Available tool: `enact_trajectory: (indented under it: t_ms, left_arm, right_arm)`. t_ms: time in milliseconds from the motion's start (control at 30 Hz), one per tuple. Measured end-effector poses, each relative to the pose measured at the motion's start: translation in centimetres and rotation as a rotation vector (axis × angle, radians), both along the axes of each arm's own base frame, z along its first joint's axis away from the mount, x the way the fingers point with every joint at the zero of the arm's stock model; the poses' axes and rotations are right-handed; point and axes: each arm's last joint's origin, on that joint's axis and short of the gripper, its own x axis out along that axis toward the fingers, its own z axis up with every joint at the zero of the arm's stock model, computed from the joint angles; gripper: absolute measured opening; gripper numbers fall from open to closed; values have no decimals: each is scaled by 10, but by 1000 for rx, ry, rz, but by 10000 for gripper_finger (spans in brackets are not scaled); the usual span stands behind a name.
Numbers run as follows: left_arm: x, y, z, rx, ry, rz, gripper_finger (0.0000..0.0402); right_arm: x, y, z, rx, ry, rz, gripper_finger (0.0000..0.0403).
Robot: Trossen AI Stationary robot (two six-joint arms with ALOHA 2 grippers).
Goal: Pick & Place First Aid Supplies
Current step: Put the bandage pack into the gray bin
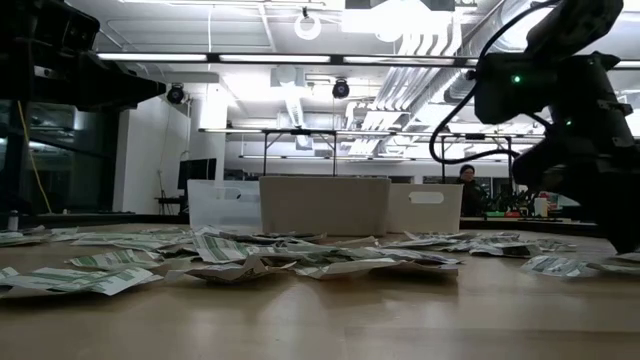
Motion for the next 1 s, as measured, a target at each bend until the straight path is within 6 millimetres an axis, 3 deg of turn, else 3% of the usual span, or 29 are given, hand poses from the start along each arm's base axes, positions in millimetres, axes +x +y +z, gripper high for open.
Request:
enact_trajectory:
  t_ms: [433, 700, 1000]
  left_arm:
    - [0, 0, 0, 0, 0, 0, 96]
    - [0, 0, 0, 0, 0, 0, 96]
    - [0, 0, 0, 0, 0, 0, 96]
  right_arm:
    - [3, -3, 1, -1, -8, 16, 7]
    - [13, -3, 10, -32, -55, 44, 3]
    - [21, -6, 37, -125, -188, 35, 2]
